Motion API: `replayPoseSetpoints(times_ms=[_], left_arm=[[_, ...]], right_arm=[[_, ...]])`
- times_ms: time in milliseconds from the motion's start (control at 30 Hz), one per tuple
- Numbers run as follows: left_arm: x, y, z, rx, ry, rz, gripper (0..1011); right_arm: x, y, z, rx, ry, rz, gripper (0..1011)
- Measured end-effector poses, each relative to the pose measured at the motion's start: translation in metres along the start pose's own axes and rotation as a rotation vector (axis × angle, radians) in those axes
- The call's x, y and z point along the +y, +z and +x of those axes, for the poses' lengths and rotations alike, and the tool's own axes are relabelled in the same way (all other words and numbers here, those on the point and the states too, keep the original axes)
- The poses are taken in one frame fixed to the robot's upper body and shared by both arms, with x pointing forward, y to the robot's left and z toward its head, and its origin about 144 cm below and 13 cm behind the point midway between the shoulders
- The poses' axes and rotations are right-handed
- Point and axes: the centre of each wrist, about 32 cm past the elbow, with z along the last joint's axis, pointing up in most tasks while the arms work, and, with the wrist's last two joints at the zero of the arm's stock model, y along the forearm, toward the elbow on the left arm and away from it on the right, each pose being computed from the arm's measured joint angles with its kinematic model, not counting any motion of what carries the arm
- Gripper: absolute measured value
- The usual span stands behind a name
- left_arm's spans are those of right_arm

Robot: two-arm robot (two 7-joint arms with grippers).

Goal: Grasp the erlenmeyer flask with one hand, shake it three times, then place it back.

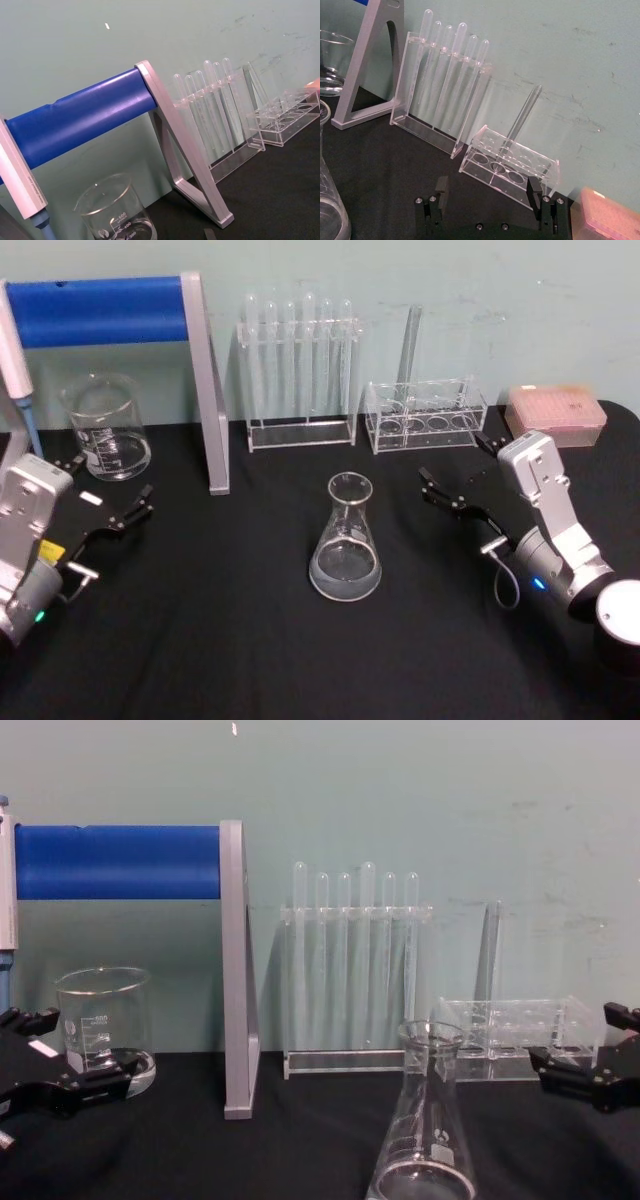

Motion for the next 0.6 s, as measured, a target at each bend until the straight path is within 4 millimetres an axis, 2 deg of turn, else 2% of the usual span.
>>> replayPoseSetpoints(times_ms=[600], left_arm=[[0.0, 0.0, 0.0, 0.0, 0.0, 0.0, 1001]], right_arm=[[-0.0002, 0.0, 0.0003, -0.002, 0.001, 0.001, 1002]])
